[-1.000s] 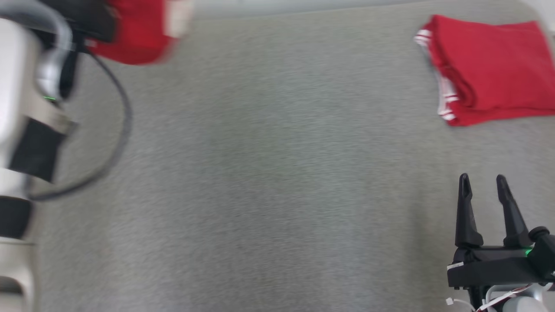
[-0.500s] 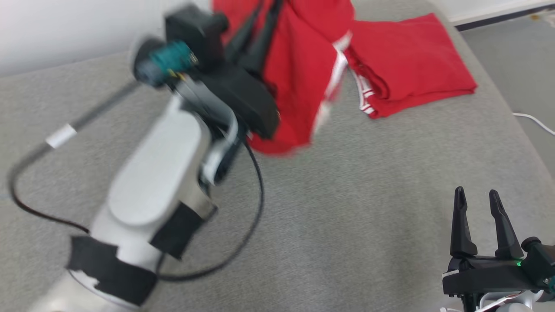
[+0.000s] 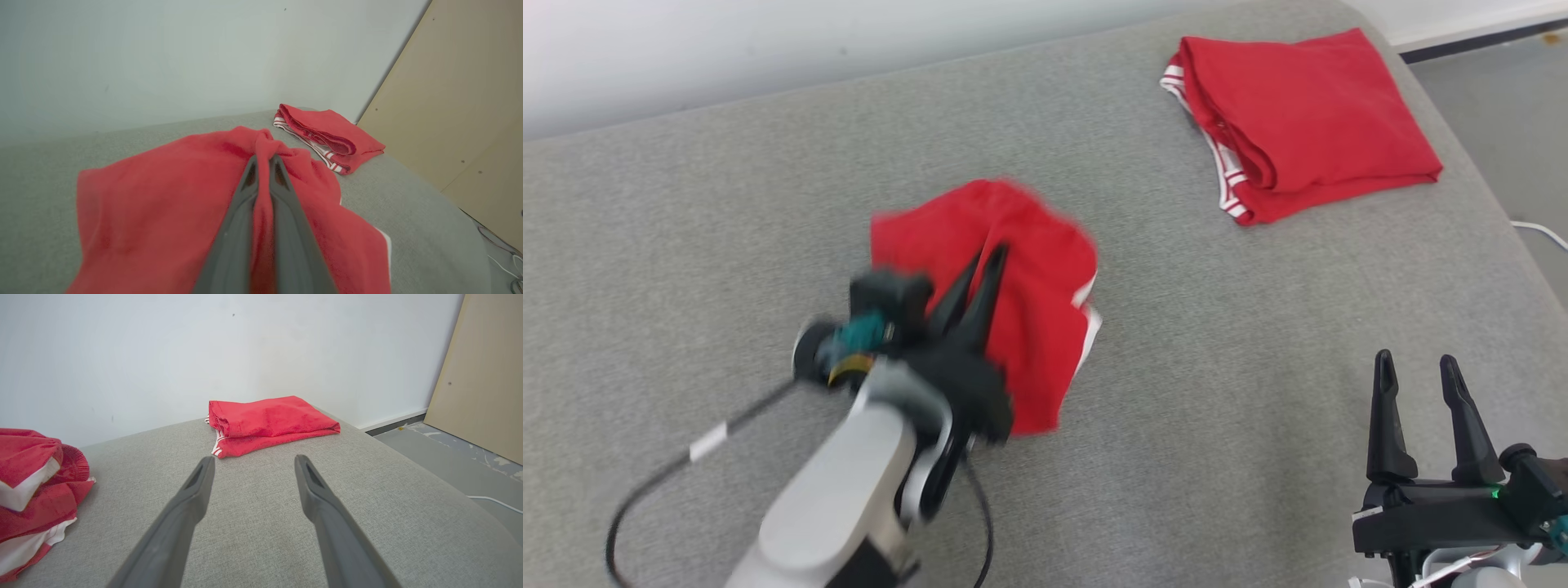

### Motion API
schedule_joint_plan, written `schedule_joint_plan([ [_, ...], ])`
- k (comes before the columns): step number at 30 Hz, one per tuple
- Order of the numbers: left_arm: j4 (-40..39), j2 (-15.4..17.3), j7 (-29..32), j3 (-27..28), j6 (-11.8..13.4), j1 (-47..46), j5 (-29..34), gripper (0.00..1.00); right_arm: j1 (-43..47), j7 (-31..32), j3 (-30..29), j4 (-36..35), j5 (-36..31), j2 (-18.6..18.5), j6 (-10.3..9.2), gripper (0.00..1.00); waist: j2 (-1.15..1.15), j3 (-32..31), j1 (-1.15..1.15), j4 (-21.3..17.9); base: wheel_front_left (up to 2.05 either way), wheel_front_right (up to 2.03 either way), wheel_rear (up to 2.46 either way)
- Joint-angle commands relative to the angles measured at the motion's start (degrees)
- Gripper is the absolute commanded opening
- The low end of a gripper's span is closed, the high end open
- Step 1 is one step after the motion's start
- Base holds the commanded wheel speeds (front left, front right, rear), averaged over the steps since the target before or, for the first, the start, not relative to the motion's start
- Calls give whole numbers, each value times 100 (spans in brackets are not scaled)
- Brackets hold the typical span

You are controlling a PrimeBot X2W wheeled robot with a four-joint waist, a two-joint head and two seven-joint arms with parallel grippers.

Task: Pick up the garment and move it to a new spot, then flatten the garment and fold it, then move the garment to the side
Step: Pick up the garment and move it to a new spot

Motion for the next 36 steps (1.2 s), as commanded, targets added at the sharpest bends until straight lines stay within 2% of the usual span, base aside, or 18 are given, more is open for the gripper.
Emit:
schedule_joint_plan([
  [1,81,75,-136,18,23,249,-30,0,-57,-21,15,21,-51,6,-15,100,0,9,0,86,0,0,0],
  [7,301,192,-463,14,34,763,-68,0,-20,16,8,19,-160,6,-15,100,0,-119,0,353,0,0,0],
  [8,317,209,-505,-7,31,794,-26,11,0,32,9,11,-175,6,-15,100,0,-148,0,410,0,0,0],
  [9,302,231,-568,-36,21,796,46,69,12,50,13,8,-187,6,-15,100,0,-184,0,468,0,0,0],
  [10,281,219,-623,-48,13,815,68,100,22,52,1,5,-203,6,-15,100,0,-228,0,530,0,0,0],
  [18,-78,325,-881,151,43,959,251,100,122,175,-44,-116,-324,5,-15,100,0,-592,0,921,0,0,0],
  [23,-489,594,-911,403,97,1235,427,100,256,279,-59,-213,-371,4,-15,100,0,-864,0,1196,0,0,0],
  [31,-1239,1116,-913,1173,179,2019,607,100,474,435,-78,-404,-384,4,-15,100,0,-1158,0,1592,0,0,0],
  [36,-1578,1334,-913,1529,207,2494,663,100,572,493,-75,-491,-365,0,-15,100,0,-1238,0,1722,0,0,0],
])
